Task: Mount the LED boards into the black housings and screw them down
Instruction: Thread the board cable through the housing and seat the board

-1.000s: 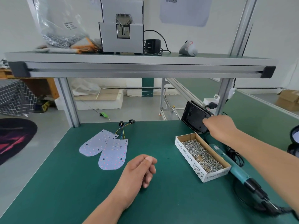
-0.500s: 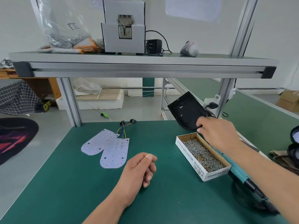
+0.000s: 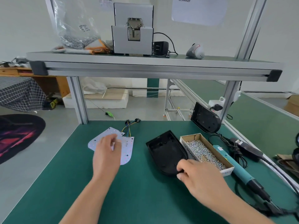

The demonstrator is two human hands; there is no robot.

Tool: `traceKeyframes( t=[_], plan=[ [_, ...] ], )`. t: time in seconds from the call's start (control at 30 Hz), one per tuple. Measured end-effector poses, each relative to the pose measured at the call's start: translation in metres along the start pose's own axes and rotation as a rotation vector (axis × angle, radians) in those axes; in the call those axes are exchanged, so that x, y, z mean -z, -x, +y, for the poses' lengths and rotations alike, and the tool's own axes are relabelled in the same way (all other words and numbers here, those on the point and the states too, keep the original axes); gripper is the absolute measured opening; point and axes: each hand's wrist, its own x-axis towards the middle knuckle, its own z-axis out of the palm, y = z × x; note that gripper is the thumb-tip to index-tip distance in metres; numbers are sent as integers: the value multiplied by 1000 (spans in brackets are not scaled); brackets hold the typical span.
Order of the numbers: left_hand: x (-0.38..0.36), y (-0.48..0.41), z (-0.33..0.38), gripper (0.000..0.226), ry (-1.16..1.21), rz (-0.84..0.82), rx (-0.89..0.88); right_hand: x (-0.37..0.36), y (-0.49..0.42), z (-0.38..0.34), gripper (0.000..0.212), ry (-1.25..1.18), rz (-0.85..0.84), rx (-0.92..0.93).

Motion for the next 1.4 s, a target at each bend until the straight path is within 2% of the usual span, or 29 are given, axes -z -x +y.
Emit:
traceKeyframes(
  t=[0.07, 0.2, 0.27, 0.53, 0.67, 0.77, 0.9, 1.03, 1.07, 1.17, 1.23, 1.27, 1.4],
  plan=[
    [8, -14, -15, 39, -283, 23, 14, 2, 5, -7, 19, -23, -34, 14],
    [9, -15, -25, 62, -611, -210, 27, 4, 11, -18, 25, -16, -74, 38],
    [7, -13, -26, 68, -695, -286, 0, 4, 12, -21, 26, -12, -89, 46],
    [14, -11, -15, 31, -654, -342, 29, 9, 10, -21, 30, -40, -140, 45],
    [18, -9, -6, 47, -765, -287, 45, 9, 11, -19, 30, -43, -148, 64],
    [22, -11, -6, 41, -808, -193, 44, 9, 10, -21, 38, -19, -145, 65],
    [25, -14, -14, 23, -796, -81, 77, 11, 10, -25, 46, 65, -64, 85],
    [24, -17, -21, 24, -754, -86, 139, 12, 5, -39, 24, 11, 228, 168],
    [24, -17, -22, 26, -728, -90, 158, 9, 2, -44, 21, -28, 246, 231],
    [25, -18, -24, 30, -688, -94, 196, 4, -13, -69, 24, -107, 227, 437],
    [26, -19, -25, 29, -683, -95, 196, -3, -27, -94, 29, -38, 222, 545],
    [27, -20, -25, 28, -676, -91, 198, -6, -34, -109, 32, 9, 192, 554],
    [29, -22, -21, 33, -652, -84, 221, -34, -64, -148, 53, -63, -67, 437]
  ],
)
